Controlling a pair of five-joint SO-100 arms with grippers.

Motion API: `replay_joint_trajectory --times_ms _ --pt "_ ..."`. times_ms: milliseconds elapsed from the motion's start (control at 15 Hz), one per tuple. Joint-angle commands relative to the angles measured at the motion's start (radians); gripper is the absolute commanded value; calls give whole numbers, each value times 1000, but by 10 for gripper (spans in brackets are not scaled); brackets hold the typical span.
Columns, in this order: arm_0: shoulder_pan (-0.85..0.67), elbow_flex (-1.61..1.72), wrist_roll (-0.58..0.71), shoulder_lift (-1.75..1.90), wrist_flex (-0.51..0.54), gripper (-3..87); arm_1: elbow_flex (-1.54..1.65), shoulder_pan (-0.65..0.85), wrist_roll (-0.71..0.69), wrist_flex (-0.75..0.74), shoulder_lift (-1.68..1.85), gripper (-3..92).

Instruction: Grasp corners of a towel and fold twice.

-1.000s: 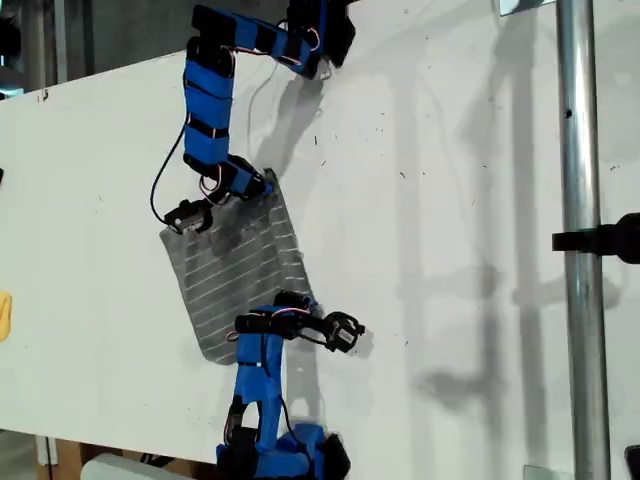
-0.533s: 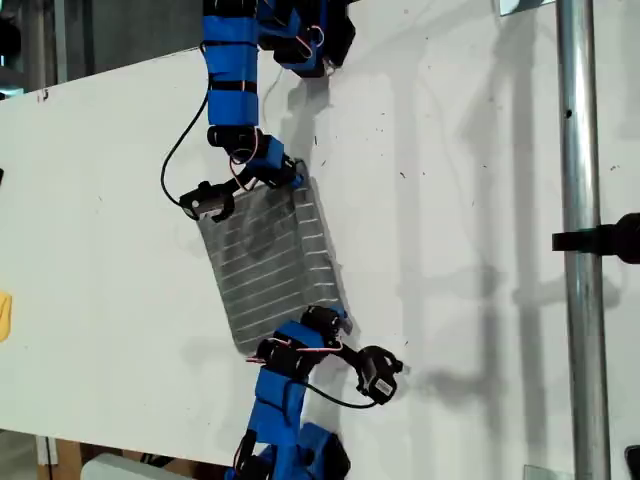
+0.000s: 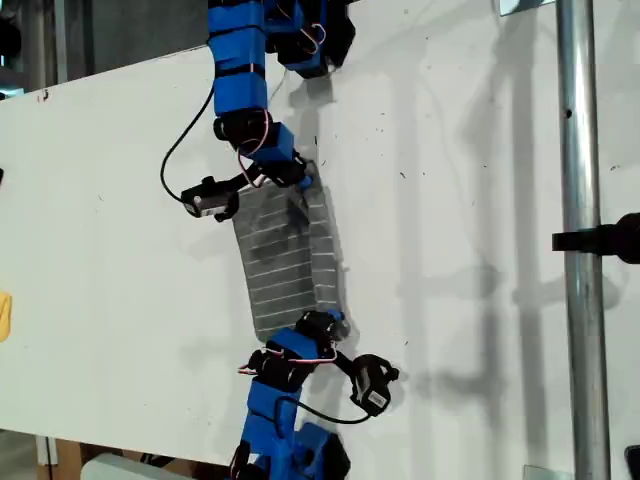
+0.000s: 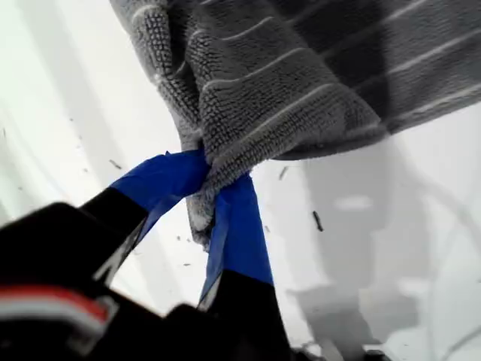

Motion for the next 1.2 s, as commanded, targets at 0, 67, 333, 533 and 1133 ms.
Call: replay_joint_trajectory --times_ms 0,67,333,533,1133 --pt "-178 -2 94 71 69 -29 -81 227 -158 -34 -25 -3" --pt "-261 12 144 71 95 -29 -104 322 -242 -72 -64 -3" --pt "-560 29 316 72 153 -29 -433 592 -472 -181 -417 -3" --pt "-618 2 351 195 209 -29 -638 641 -517 -164 -476 -3" --pt "-405 388 146 147 -143 -28 -202 545 -403 -176 -414 -3"
